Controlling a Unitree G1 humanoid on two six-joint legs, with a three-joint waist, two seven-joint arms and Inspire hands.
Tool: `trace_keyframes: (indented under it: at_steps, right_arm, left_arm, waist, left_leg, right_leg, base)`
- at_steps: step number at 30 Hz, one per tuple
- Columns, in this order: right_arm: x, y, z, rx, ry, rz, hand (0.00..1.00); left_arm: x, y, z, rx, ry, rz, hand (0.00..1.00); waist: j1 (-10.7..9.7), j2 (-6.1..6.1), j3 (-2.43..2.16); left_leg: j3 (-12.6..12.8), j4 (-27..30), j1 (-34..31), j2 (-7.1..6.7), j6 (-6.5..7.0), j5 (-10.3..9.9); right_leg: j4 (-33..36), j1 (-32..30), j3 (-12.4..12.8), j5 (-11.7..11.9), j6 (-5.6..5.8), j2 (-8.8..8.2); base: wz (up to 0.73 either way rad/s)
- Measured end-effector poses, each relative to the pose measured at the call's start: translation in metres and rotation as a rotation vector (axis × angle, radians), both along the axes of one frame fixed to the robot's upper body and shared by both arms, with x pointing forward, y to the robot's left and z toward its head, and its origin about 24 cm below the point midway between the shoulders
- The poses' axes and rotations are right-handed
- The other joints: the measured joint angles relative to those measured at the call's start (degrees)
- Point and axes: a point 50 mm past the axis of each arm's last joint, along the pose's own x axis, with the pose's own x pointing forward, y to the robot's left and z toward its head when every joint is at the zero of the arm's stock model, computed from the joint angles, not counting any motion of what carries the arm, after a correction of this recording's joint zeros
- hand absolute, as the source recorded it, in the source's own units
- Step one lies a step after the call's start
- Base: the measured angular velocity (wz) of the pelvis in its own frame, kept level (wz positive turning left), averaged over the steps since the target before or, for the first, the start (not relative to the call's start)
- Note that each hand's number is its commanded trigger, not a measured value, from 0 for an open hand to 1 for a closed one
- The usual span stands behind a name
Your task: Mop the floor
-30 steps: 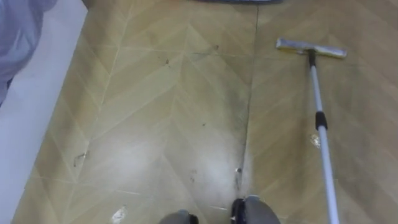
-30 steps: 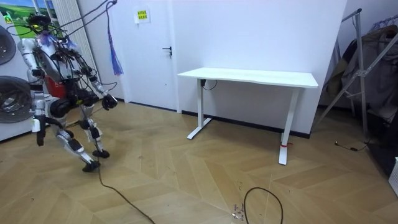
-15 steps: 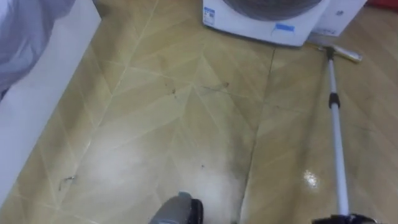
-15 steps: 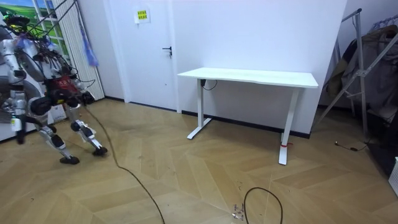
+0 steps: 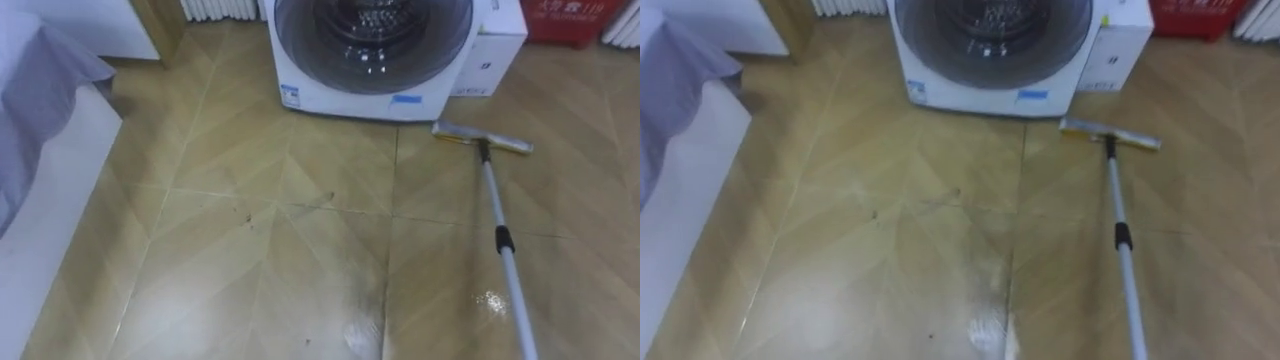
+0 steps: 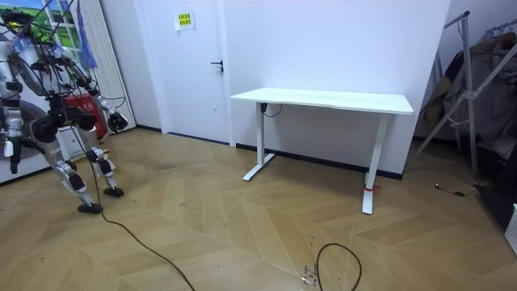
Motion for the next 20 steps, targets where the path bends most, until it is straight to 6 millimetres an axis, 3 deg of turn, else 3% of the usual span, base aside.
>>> trace_keyframes:
  at_steps: [4,6,9,12,20]
  right_arm:
    - [-0.006,0.001,0.000,0.022,0.044,0.036,1.00]
    - [-0.016,0.003,-0.001,0.039,0.070,0.029,1.00]
    - [-0.022,0.011,-0.003,0.069,0.095,0.041,1.00]
    - [-0.030,0.021,-0.005,0.112,0.121,0.023,1.00]
    - [-0.032,0.024,-0.006,0.113,0.143,0.028,1.00]
  left_arm:
    - [-0.011,0.001,0.000,0.005,0.051,0.011,0.00]
    - [-0.012,0.003,0.000,0.006,0.054,0.014,0.00]
    - [-0.017,0.008,0.001,0.014,0.073,0.005,0.00]
    - [-0.020,0.013,0.003,0.015,0.093,0.016,0.00]
    - [-0.036,0.016,0.003,0.016,0.141,0.088,0.00]
  waist:
    - [-1.61,-1.05,-0.25]
    - [-2.47,-2.13,-0.26]
    - [-2.55,-2.94,-0.22]
    - [-2.61,-4.12,-0.53]
    - [-2.59,-3.20,-0.57]
  left_leg:
    - [-0.97,-3.80,6.16,0.36,-1.23,0.92]
    - [-1.45,-4.70,8.72,0.42,-1.86,1.37]
    - [-1.39,-6.47,12.16,0.96,-2.08,1.51]
    - [-1.40,-7.62,15.42,1.33,-2.09,1.50]
    - [-1.51,-9.08,19.00,1.53,-2.10,1.50]
  right_leg:
    - [-3.68,6.06,-1.80,-0.18,-0.69,0.13]
    - [-5.58,9.16,-2.58,-0.30,-0.92,0.28]
    - [-8.34,12.98,-2.51,-0.03,-1.39,1.03]
    - [-10.61,16.67,-2.60,0.12,-1.58,1.60]
    - [-12.03,20.21,-2.25,1.04,-1.46,2.00]
  base:
    - [0.13]
    - [0.20]
    - [-0.03]
    - [0.01]
    - [-0.06]
